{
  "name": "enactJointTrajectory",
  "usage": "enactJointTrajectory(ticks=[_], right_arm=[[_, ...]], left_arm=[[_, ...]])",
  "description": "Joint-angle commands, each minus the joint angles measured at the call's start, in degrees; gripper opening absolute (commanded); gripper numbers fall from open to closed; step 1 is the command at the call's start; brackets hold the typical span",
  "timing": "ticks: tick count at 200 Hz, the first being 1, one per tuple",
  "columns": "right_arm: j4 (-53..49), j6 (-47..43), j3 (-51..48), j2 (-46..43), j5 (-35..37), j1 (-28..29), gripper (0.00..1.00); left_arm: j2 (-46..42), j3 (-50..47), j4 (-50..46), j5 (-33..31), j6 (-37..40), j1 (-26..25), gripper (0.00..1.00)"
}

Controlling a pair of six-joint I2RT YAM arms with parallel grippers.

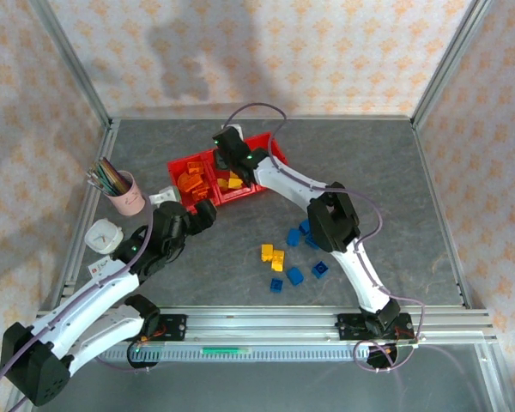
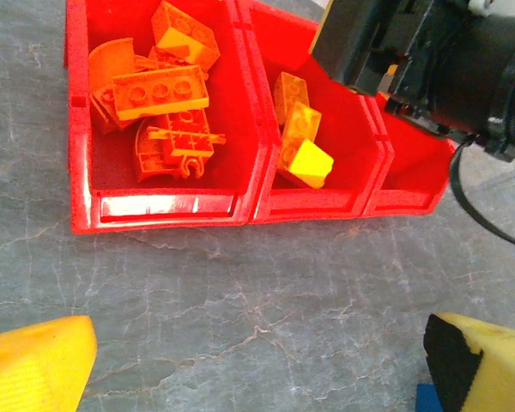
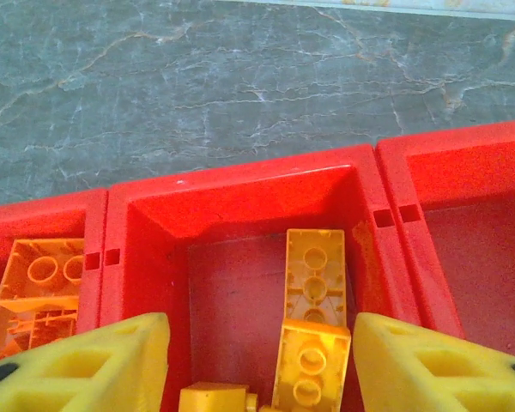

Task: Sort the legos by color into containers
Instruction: Place the lego in the container, then pick up the lego from the bottom-center of the table.

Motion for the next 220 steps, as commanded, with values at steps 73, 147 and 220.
enactJointTrajectory(ticks=[73,147,220], right_arm=[[-2.50,0.42,-21.27,-22.66,-1.99,0.13,0.70],[-5.01,9.35,-47.67,-38.67,-5.77,0.77,0.77],[-6.10,20.60,-64.41,-48.06,-5.37,7.48,0.80]], left_arm=[[0.21,2.02,1.57,4.92,-0.23,-0.34,0.99],[-0.81,-1.43,4.36,1.14,-4.91,-11.40,0.99],[-0.60,-6.42,9.87,-4.51,-9.49,-21.72,0.99]])
